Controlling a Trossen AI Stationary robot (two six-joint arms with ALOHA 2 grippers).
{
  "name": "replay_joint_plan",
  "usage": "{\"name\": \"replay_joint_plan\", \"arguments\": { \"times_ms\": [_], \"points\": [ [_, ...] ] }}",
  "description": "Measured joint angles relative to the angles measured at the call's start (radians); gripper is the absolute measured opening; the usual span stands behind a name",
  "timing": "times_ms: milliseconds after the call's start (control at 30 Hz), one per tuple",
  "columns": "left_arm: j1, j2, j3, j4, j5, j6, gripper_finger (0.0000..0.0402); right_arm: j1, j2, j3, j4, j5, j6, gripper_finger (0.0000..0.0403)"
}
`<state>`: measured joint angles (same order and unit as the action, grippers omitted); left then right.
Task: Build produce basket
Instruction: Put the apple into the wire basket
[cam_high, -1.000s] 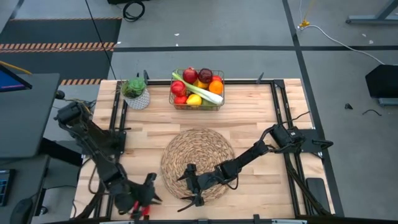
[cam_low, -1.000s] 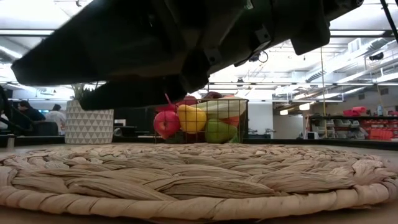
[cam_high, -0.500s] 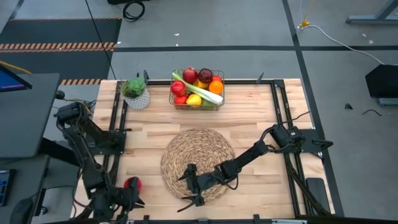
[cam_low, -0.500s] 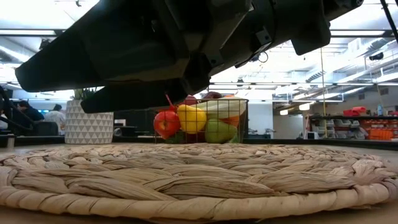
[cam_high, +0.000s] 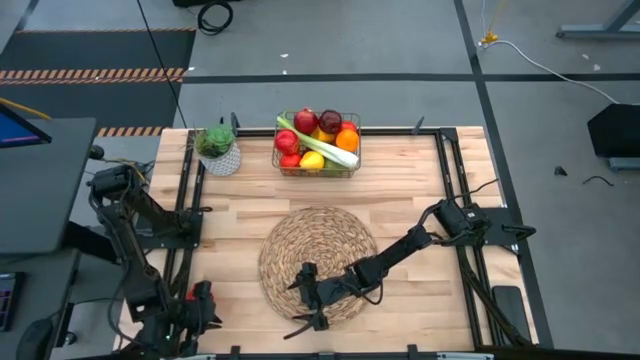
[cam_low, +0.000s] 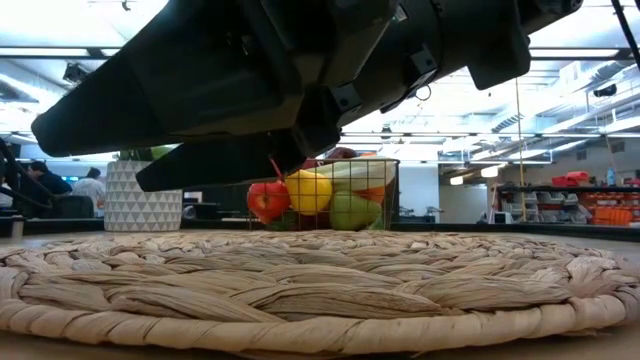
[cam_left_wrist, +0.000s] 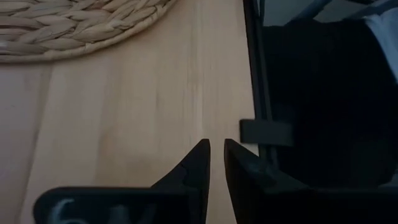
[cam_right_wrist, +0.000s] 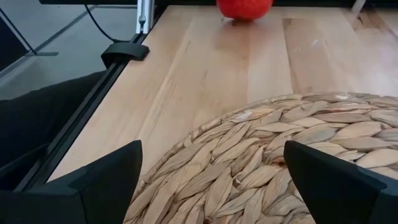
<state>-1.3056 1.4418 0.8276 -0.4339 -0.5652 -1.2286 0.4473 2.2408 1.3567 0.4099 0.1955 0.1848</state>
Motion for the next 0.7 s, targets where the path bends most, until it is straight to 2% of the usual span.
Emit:
{"name": "replay_joint_plan", "arguments": {
  "times_ms": [267,700],
  "points": [
    [-0.036,0.000,0.000,-0.077,-0.007,-0.118,0.0052,-0.004,0.000,0.000,0.000,0.002,0.000,0.0396],
    [-0.040,0.000,0.000,-0.081,-0.034,-0.123,0.0052,-0.005,0.000,0.000,-0.002,0.002,0.000,0.0396]
  ]
}}
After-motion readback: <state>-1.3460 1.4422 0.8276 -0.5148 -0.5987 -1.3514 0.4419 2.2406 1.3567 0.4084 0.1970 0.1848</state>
